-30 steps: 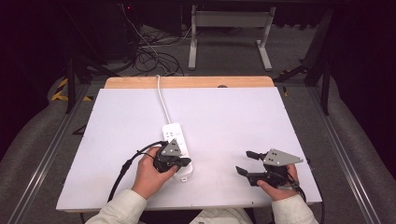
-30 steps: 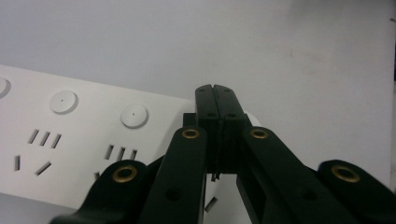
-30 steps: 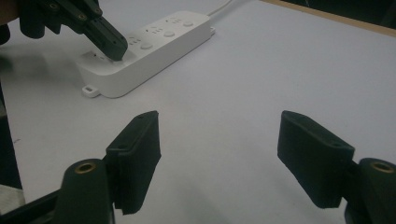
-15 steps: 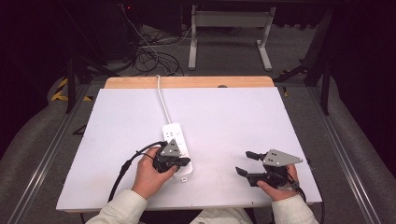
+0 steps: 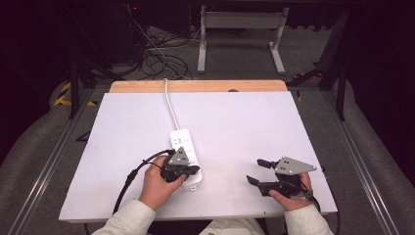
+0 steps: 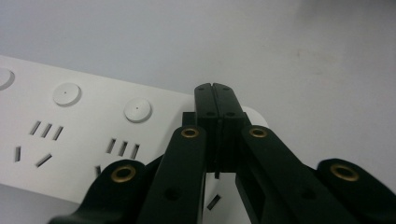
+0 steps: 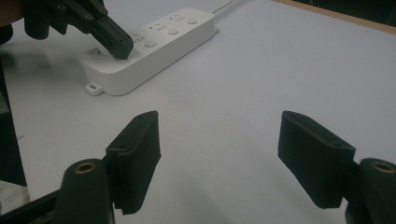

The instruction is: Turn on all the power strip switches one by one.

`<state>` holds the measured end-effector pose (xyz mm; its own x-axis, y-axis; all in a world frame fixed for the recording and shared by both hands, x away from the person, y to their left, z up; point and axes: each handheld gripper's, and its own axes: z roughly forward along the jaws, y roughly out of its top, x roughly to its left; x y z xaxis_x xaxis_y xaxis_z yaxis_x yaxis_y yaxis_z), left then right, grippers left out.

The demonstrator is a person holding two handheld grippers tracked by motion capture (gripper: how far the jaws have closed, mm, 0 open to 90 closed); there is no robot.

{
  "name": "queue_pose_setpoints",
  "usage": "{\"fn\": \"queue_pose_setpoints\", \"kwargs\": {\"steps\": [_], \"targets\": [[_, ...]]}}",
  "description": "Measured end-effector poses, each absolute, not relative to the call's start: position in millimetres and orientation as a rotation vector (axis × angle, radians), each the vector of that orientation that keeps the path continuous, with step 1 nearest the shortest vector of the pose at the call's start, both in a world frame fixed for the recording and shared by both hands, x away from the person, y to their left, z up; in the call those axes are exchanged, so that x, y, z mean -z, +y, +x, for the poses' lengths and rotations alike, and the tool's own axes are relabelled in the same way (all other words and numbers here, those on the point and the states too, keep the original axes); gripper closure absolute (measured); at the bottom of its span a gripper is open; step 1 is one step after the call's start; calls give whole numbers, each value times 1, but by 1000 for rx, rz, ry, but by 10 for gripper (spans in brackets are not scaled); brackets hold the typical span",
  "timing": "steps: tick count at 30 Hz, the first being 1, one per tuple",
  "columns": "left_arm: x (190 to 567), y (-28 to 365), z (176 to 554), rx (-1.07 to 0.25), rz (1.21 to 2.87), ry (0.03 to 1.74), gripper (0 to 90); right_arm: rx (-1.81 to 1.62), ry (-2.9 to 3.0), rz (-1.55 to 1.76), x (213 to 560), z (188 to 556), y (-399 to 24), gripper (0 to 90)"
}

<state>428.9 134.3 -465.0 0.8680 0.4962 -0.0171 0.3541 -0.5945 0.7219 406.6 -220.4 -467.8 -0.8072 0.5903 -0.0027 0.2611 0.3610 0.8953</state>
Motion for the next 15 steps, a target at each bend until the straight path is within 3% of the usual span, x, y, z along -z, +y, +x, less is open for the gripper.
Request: {"fn": "queue_pose_setpoints", "kwargs": {"steps": [15], "targets": [[465, 133, 427, -270, 2277, 618, 900, -1420, 2308, 748, 468, 407, -220, 302]]}}
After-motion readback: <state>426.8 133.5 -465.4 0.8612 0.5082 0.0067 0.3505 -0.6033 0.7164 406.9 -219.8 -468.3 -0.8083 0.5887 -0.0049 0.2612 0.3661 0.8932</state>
